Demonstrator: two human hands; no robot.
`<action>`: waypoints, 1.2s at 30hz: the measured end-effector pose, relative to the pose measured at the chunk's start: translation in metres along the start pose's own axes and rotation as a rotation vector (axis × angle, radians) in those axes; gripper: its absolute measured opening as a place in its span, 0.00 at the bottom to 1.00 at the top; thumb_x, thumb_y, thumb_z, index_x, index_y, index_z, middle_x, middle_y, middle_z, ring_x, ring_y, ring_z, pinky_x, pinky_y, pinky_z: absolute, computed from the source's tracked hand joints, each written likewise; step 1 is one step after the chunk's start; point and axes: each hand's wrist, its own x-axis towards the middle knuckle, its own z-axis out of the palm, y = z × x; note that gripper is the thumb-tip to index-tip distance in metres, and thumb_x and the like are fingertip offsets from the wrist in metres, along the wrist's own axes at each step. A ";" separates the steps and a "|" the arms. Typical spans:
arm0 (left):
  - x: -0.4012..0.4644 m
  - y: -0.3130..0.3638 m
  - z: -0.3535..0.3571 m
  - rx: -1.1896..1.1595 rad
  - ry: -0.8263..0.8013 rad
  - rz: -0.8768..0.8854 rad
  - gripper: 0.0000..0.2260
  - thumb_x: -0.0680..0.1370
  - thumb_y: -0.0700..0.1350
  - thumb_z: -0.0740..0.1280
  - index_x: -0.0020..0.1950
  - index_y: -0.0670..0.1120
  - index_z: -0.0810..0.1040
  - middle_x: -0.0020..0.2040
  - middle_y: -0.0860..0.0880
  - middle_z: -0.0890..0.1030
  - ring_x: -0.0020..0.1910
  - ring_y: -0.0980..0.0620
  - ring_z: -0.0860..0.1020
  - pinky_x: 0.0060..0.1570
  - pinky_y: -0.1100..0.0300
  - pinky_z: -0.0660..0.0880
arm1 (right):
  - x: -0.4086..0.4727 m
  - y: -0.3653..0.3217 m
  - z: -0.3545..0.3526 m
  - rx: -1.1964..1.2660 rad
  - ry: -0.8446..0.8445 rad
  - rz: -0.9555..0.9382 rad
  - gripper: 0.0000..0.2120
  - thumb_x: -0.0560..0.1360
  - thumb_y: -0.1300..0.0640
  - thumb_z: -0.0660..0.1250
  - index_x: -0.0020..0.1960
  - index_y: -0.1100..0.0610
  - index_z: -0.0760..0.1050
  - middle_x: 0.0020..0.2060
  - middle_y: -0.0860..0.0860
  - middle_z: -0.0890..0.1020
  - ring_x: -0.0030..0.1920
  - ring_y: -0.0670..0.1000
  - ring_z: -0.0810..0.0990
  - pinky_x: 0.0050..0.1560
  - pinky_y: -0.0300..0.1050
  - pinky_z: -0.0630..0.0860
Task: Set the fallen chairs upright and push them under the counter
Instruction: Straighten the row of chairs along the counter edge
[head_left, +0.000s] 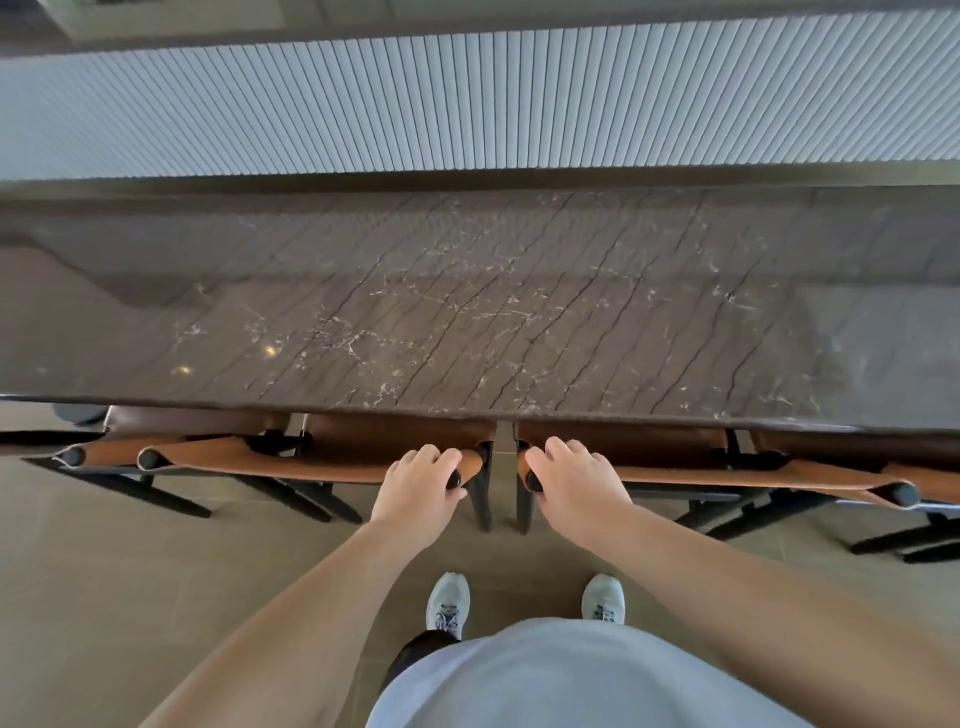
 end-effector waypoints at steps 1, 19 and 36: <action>0.001 -0.001 0.000 0.014 -0.005 0.013 0.14 0.79 0.52 0.67 0.63 0.51 0.73 0.52 0.52 0.76 0.52 0.50 0.74 0.54 0.56 0.71 | 0.001 0.001 0.001 -0.009 -0.002 -0.005 0.15 0.76 0.60 0.64 0.61 0.52 0.67 0.54 0.51 0.72 0.54 0.56 0.72 0.48 0.49 0.70; 0.018 -0.011 -0.009 0.100 -0.096 0.144 0.10 0.79 0.51 0.64 0.57 0.48 0.76 0.50 0.51 0.79 0.50 0.49 0.76 0.49 0.54 0.76 | 0.016 0.014 0.000 0.010 -0.008 -0.106 0.09 0.75 0.50 0.65 0.54 0.50 0.72 0.44 0.45 0.69 0.49 0.53 0.74 0.36 0.46 0.65; 0.014 -0.002 -0.011 0.086 -0.014 0.106 0.14 0.77 0.53 0.68 0.60 0.51 0.74 0.50 0.52 0.77 0.49 0.52 0.76 0.38 0.61 0.66 | 0.006 0.006 0.002 0.034 0.059 -0.042 0.09 0.76 0.53 0.66 0.56 0.51 0.72 0.46 0.47 0.72 0.46 0.51 0.71 0.36 0.46 0.70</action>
